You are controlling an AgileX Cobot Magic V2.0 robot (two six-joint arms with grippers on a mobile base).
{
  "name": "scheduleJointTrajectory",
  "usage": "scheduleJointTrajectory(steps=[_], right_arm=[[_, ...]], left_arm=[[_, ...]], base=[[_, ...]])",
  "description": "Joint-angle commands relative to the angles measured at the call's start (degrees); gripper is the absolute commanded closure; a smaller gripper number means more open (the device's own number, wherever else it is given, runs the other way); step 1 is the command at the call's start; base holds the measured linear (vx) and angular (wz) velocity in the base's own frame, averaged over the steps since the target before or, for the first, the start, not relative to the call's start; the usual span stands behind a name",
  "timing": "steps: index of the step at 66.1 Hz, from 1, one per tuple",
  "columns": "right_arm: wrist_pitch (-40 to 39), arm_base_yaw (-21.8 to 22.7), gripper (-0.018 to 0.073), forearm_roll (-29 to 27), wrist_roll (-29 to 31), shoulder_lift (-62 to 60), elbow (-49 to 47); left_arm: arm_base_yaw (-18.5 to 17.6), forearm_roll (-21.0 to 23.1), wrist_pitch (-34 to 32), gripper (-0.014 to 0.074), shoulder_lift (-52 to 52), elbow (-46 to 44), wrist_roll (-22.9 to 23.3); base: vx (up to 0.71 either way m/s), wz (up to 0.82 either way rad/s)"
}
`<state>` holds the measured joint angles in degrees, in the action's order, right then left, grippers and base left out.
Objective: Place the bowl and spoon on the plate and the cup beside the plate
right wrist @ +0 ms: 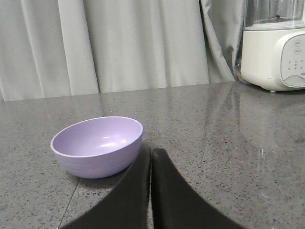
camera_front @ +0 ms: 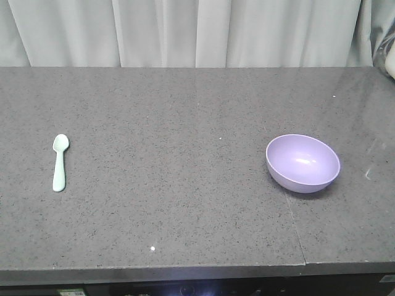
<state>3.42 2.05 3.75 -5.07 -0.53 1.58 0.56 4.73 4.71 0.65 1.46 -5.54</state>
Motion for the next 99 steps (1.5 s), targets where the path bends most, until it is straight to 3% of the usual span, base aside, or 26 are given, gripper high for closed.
scheduleJointTrajectory(steps=[1, 99], right_arm=[[-4.3, 0.2, 0.0564, 0.2, -0.1, -0.8, 0.9], [-4.3, 0.2, 0.0564, 0.2, -0.1, -0.8, 0.9]], left_arm=[[0.0, 0.5, -3.9, 0.0602, 0.9, 1.7, 0.5], [0.0, 0.5, -3.9, 0.0602, 0.9, 1.7, 0.5]], base=[[0.03, 0.0], [0.01, 0.0]])
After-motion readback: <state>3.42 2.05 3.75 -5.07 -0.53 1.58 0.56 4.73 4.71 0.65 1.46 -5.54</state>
